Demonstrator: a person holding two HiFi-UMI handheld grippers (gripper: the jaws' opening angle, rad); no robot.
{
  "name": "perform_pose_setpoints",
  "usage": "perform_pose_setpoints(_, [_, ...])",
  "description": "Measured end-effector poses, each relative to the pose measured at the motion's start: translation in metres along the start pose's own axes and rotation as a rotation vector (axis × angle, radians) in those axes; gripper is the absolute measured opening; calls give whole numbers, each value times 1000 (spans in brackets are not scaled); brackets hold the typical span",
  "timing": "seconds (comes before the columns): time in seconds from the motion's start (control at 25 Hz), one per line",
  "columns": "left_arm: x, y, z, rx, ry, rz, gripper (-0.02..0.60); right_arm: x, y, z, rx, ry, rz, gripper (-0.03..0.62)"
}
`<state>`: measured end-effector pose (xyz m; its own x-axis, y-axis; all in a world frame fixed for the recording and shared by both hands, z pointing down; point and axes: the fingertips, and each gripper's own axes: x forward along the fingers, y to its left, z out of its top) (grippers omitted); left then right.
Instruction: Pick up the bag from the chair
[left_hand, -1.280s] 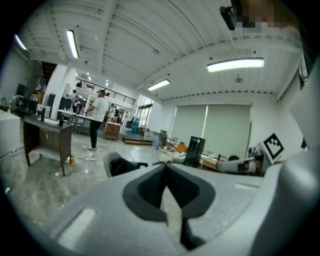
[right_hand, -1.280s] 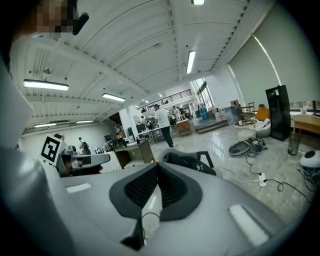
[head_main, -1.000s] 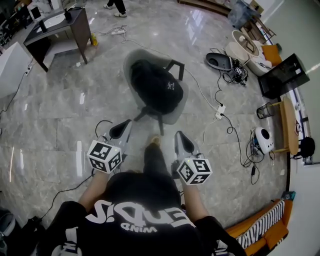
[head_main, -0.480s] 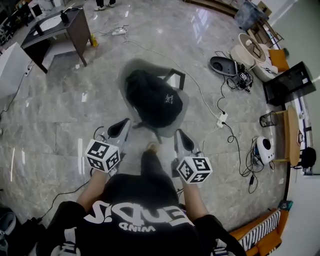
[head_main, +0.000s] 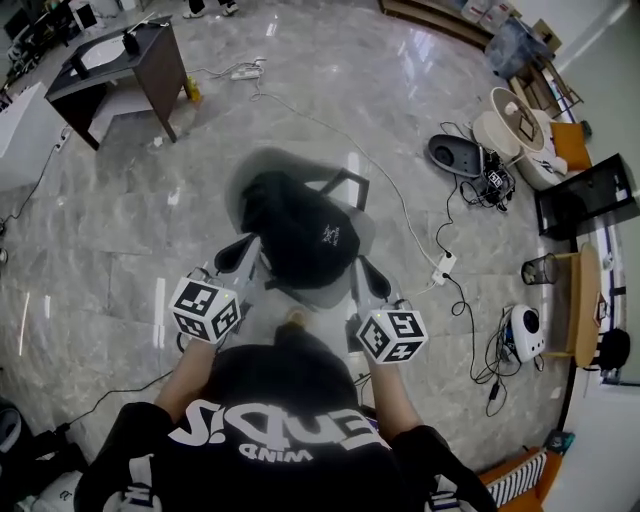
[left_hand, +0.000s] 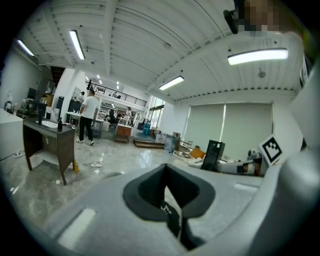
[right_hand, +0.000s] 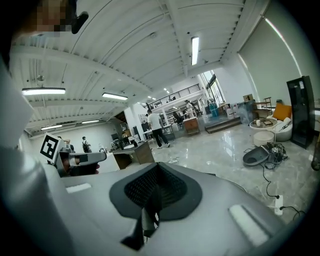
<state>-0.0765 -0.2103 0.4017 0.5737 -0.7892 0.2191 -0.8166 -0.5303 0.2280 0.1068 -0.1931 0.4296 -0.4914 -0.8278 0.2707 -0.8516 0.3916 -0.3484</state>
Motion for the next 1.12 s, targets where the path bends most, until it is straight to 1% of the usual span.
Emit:
perform_pose_setpoints(0.16, [29, 6, 9, 7, -11, 16, 2, 26, -19, 12, -17, 17, 38, 3])
perform_pose_setpoints(0.28, [44, 11, 17, 3, -25, 33, 2, 39, -29, 19, -19, 21, 49, 3])
perform_pose_setpoints(0.4, [53, 14, 26, -21, -47, 16, 2, 47, -35, 21, -4, 23, 43, 3])
perform_pose_setpoints(0.48, [58, 16, 30, -24, -53, 6, 2, 52, -38, 24, 3, 19, 37, 3])
perform_pose_setpoints(0.68, [68, 30, 25, -22, -13, 13, 2, 59, -47, 28, 27, 3, 2, 5])
perform_pose_setpoints(0.76, [72, 37, 24, -22, 0, 20, 3, 62, -49, 29, 28, 1, -3, 19])
perform_pose_setpoints(0.96, [87, 58, 24, -38, 12, 21, 77, 80, -61, 27, 47, 7, -20, 63])
perform_pose_setpoints(1.04, [91, 66, 22, -44, 21, 16, 113, 87, -60, 24, 58, 2, -20, 102])
perform_pose_setpoints(1.12, [95, 73, 17, -50, 33, 22, 173, 95, -57, 19, 65, 13, -11, 155])
